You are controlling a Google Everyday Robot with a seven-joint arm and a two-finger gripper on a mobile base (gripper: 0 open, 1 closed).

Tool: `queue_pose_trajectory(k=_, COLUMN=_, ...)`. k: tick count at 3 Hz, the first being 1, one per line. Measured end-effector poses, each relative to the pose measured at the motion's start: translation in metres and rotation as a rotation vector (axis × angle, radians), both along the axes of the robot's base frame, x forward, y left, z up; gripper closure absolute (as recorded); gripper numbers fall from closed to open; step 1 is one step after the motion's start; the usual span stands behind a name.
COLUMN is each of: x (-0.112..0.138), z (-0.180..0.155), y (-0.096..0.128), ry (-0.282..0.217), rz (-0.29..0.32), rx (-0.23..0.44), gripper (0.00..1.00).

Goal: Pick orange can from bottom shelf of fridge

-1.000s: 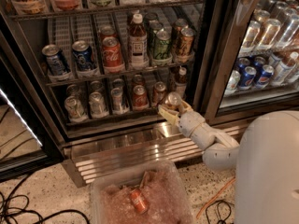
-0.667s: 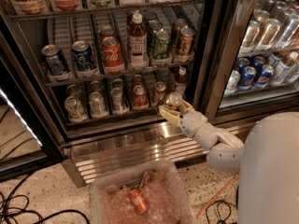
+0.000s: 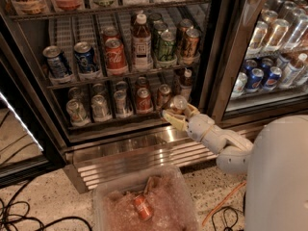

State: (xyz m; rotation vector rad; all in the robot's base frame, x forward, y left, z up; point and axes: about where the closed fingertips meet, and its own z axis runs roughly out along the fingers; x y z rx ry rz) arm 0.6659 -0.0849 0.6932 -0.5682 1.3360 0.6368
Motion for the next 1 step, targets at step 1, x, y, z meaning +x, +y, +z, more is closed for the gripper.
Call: queue_pose_trajectory(k=1, x=-0.0030, z=0.0012, y=0.0031, ry=0.001, rz=0.028, rx=-0.004, gripper=1.00)
